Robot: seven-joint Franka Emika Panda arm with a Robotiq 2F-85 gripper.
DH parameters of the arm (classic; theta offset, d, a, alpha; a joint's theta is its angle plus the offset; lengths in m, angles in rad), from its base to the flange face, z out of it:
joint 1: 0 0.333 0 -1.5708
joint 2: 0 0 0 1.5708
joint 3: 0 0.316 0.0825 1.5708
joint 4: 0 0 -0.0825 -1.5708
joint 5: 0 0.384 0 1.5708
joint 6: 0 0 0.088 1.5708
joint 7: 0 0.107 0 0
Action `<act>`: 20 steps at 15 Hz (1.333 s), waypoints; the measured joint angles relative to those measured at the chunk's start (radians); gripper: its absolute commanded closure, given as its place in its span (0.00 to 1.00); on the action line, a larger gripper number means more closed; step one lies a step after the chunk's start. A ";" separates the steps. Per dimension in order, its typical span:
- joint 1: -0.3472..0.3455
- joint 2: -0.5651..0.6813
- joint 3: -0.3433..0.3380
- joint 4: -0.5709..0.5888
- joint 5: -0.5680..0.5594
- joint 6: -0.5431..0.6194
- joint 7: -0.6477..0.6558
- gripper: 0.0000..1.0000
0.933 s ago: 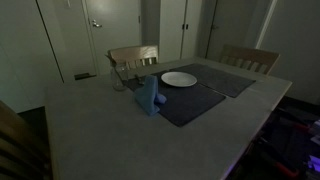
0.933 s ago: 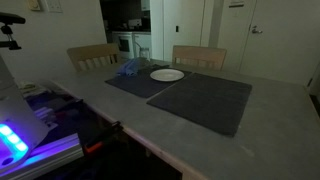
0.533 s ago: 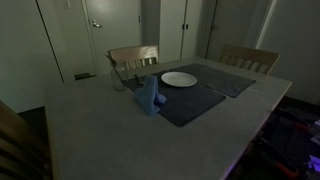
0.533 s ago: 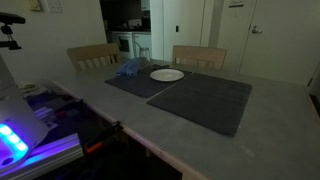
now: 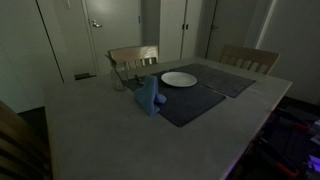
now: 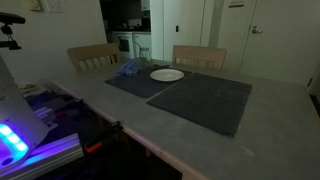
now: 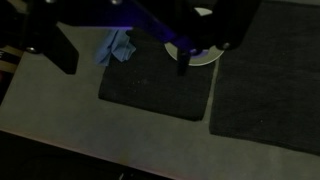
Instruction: Use the cloth to wipe the plate
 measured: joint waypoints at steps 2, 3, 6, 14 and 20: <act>0.007 0.016 0.013 -0.001 0.000 0.014 0.000 0.00; 0.012 0.026 0.019 -0.001 0.001 0.030 0.000 0.00; 0.032 0.068 0.037 -0.001 0.006 0.090 0.000 0.00; 0.069 0.221 0.080 0.000 0.050 0.278 0.000 0.00; 0.090 0.341 0.130 0.001 0.094 0.427 0.000 0.00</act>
